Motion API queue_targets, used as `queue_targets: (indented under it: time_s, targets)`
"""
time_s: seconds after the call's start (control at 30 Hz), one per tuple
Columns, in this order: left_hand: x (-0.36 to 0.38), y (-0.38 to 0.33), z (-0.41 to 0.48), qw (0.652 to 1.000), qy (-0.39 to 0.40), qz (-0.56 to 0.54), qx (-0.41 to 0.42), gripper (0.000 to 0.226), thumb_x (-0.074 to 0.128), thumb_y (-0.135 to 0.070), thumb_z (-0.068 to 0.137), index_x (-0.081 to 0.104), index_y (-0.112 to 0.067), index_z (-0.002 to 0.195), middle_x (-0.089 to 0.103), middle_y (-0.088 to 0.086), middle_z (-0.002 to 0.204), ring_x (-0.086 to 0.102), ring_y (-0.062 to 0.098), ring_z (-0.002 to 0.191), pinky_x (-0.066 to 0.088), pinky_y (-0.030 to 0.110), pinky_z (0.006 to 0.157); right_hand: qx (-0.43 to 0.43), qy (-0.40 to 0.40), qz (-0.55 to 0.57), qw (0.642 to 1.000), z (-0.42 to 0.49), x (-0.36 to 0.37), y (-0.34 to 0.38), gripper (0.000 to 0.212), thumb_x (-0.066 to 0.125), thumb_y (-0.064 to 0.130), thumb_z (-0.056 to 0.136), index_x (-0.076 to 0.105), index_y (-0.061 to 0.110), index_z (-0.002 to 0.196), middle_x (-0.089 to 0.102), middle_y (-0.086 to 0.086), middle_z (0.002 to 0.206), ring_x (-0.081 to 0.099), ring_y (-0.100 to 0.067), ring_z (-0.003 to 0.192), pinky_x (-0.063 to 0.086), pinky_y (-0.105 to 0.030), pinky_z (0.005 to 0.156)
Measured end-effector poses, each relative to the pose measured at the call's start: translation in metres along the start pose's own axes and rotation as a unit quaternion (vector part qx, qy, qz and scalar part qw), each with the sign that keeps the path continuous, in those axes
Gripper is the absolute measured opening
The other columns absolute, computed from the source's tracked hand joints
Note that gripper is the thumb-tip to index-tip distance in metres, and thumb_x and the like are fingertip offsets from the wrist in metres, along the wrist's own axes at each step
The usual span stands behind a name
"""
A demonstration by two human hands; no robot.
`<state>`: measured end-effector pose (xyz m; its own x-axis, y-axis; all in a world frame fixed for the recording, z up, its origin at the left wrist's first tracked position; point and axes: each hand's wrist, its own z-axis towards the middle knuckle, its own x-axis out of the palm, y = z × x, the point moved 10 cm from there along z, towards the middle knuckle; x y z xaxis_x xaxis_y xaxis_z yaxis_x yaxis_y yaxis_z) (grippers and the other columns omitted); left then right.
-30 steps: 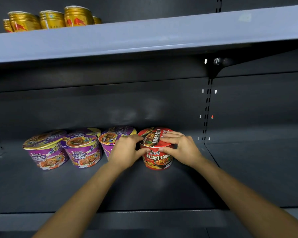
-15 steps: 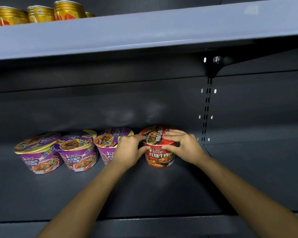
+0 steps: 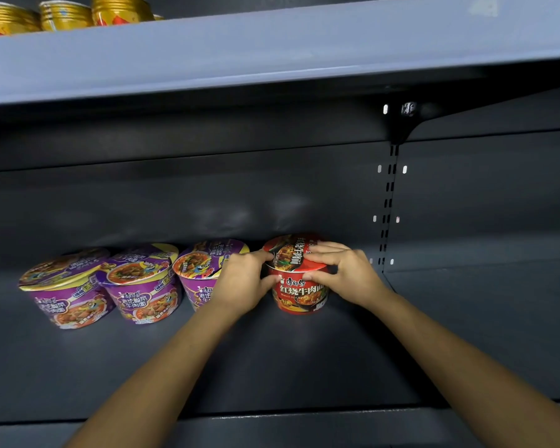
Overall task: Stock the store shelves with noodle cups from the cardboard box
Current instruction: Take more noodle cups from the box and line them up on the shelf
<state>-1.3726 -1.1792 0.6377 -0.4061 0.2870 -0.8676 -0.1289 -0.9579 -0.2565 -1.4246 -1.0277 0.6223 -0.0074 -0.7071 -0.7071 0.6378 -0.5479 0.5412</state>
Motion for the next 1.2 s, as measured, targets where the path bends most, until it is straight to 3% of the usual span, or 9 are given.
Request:
queue_targets:
  time_s: [0.2,0.83,1.2]
  targets:
    - [-0.0024,-0.0039,-0.0030,1.000,-0.008,-0.011,0.006,0.059,0.066,-0.047,0.083,0.057,-0.011,0.129,0.065,0.006,0.122,0.062,0.020,0.107,0.049,0.029,0.090,-0.002,0.000,-0.013,1.000,-0.0004,-0.0009,0.0021,0.052,0.076,0.035,0.076,0.064,0.017,0.122,0.057,0.001,0.134,0.042,-0.010,0.130,0.027,-0.019,0.109]
    - [-0.0007,0.0013,-0.0044,0.998,-0.010,-0.053,-0.030,0.059,0.069,-0.043,0.082,0.056,-0.010,0.129,0.068,0.009,0.112,0.064,0.021,0.104,0.050,0.033,0.091,0.010,0.001,-0.021,1.000,-0.0027,-0.0014,0.0052,0.053,0.075,0.037,0.076,0.063,0.016,0.123,0.056,0.001,0.134,0.041,-0.011,0.131,0.028,-0.024,0.112]
    - [-0.0044,-0.0058,-0.0067,1.000,-0.002,-0.021,-0.021,0.058,0.066,-0.042,0.085,0.054,-0.011,0.132,0.060,0.008,0.128,0.058,0.024,0.114,0.047,0.035,0.096,0.022,0.016,-0.034,0.999,-0.0040,0.0002,0.0075,0.054,0.072,0.037,0.080,0.059,0.017,0.128,0.051,0.000,0.140,0.033,-0.012,0.138,0.022,-0.026,0.113]
